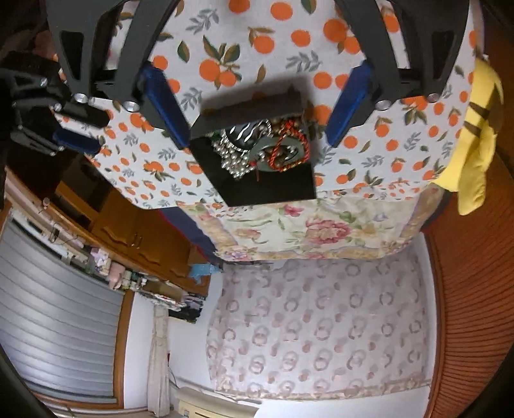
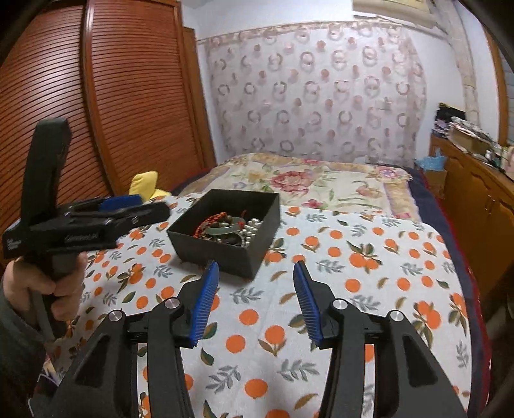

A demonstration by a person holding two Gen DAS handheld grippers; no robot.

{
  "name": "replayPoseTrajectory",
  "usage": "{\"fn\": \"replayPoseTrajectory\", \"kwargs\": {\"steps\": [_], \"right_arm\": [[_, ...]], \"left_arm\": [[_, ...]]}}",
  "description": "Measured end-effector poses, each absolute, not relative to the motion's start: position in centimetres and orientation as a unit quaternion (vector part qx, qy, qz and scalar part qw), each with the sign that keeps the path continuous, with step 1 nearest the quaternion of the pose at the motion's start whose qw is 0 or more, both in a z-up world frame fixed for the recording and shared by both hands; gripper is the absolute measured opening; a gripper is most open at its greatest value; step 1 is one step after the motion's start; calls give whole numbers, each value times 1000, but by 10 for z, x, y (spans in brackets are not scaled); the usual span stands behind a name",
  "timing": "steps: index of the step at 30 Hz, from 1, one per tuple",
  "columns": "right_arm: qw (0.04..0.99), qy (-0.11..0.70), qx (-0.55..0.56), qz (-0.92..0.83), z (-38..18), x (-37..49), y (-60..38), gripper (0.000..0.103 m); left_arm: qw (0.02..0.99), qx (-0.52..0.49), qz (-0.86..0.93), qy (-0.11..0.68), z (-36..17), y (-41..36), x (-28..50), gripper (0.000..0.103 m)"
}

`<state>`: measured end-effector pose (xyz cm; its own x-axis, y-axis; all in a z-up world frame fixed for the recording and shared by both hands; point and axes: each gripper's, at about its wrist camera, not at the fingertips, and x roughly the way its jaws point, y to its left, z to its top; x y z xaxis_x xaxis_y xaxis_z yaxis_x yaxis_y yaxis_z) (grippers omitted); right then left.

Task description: Organize jewelry

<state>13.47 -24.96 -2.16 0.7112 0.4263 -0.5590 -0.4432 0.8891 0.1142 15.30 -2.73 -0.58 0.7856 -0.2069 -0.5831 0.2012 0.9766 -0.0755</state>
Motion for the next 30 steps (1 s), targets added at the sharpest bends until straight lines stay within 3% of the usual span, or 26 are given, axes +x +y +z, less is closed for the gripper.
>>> {"fn": "replayPoseTrajectory", "kwargs": {"steps": [1,3,7,30], "right_arm": [[928,295,-13,228,-21,132,-251,71],[935,283,-7,215,-19,125,-255,86],[942,273,-4,196,-16,116,-259,99],[959,234,-9,161,-4,86,-254,100]], "left_arm": [[946,-1,-102,307,-5,-28,148,91],[949,2,-89,302,-5,-27,139,92],[951,2,-57,305,-8,-22,122,95],[961,8,-19,275,-1,-15,70,95]]}}
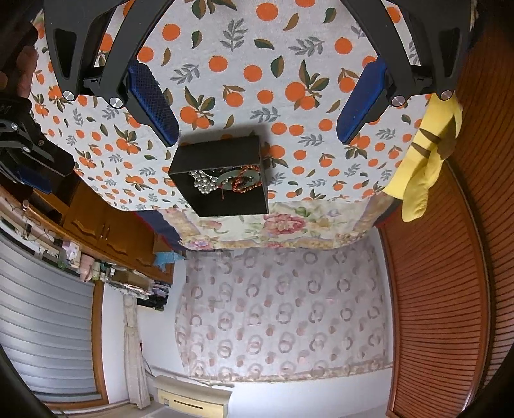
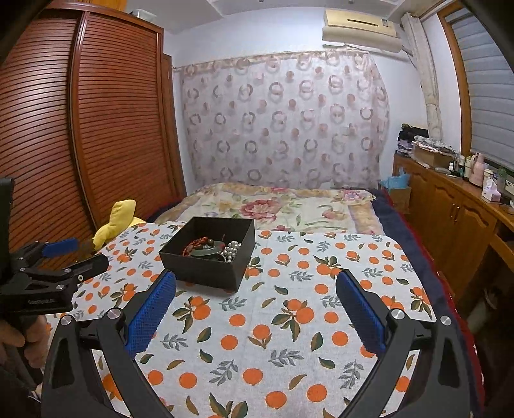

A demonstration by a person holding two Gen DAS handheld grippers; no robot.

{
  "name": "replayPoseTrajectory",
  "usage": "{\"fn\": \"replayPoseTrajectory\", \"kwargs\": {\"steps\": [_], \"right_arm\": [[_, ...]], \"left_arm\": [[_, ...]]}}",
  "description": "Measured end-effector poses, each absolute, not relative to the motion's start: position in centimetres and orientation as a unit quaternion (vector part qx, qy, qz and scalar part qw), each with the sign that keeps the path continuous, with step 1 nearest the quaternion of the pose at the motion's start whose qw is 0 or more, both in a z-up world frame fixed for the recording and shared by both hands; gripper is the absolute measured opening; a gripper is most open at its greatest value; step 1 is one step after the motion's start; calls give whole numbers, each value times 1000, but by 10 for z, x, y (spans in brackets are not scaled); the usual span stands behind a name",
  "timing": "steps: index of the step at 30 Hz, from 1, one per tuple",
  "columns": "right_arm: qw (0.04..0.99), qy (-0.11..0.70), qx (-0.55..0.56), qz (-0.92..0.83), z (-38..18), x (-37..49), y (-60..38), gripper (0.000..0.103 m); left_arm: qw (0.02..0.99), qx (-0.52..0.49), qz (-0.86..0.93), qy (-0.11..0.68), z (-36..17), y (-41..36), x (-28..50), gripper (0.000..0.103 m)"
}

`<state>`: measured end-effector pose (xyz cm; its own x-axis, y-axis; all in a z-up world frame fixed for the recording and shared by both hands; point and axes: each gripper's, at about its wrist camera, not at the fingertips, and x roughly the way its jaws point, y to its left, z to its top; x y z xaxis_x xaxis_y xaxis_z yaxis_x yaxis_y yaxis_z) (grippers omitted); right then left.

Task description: Organize jewelry

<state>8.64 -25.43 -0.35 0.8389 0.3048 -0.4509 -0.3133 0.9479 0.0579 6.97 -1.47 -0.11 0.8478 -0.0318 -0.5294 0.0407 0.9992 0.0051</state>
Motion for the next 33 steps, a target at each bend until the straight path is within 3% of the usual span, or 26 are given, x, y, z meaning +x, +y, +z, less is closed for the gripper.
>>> {"fn": "replayPoseTrajectory", "kwargs": {"steps": [33], "right_arm": [[960,232,-7,157,-3,82,-257,100]], "left_arm": [[963,11,-24,270,8,-21,58,95]]}}
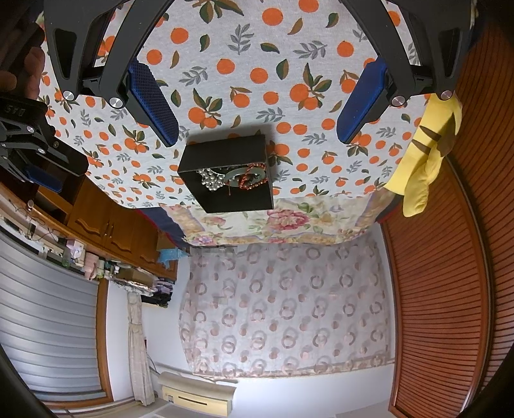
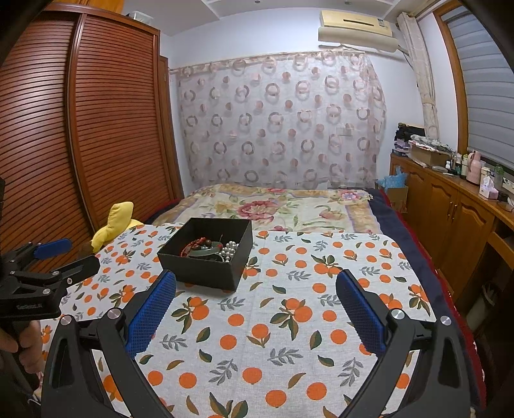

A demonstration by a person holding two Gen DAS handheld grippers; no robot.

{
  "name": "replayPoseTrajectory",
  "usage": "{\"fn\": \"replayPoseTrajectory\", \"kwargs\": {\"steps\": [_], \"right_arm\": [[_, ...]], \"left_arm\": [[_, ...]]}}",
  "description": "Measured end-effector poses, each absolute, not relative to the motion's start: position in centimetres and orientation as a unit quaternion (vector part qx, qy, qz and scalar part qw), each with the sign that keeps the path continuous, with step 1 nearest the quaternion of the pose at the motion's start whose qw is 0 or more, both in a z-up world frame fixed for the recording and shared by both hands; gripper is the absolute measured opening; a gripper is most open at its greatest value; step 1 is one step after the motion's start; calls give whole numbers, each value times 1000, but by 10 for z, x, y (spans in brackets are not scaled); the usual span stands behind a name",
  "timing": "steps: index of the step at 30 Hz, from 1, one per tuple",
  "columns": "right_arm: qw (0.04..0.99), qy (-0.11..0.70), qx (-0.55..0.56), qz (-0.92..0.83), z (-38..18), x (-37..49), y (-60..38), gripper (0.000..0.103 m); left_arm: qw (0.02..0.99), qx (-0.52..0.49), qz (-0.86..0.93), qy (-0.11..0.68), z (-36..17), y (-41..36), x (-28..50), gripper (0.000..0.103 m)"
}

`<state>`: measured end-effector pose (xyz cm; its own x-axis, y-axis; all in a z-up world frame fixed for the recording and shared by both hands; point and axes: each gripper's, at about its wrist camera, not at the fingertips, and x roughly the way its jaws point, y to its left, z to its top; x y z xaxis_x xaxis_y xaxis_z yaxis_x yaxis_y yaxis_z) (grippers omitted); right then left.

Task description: Organize jewelry

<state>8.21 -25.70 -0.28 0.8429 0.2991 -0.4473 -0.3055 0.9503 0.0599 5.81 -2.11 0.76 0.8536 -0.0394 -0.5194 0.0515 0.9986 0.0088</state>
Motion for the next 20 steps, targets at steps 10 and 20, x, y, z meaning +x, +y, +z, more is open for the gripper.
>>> {"fn": "replayPoseTrajectory", "kwargs": {"steps": [10,20], "right_arm": [[960,232,-7,158,-3,82,-257,100],[960,231,-6,158,-3,81,-257,100]], "left_arm": [[963,11,-24,269,8,-21,59,95],[963,10,-23,269,8,-21,59,95]]}}
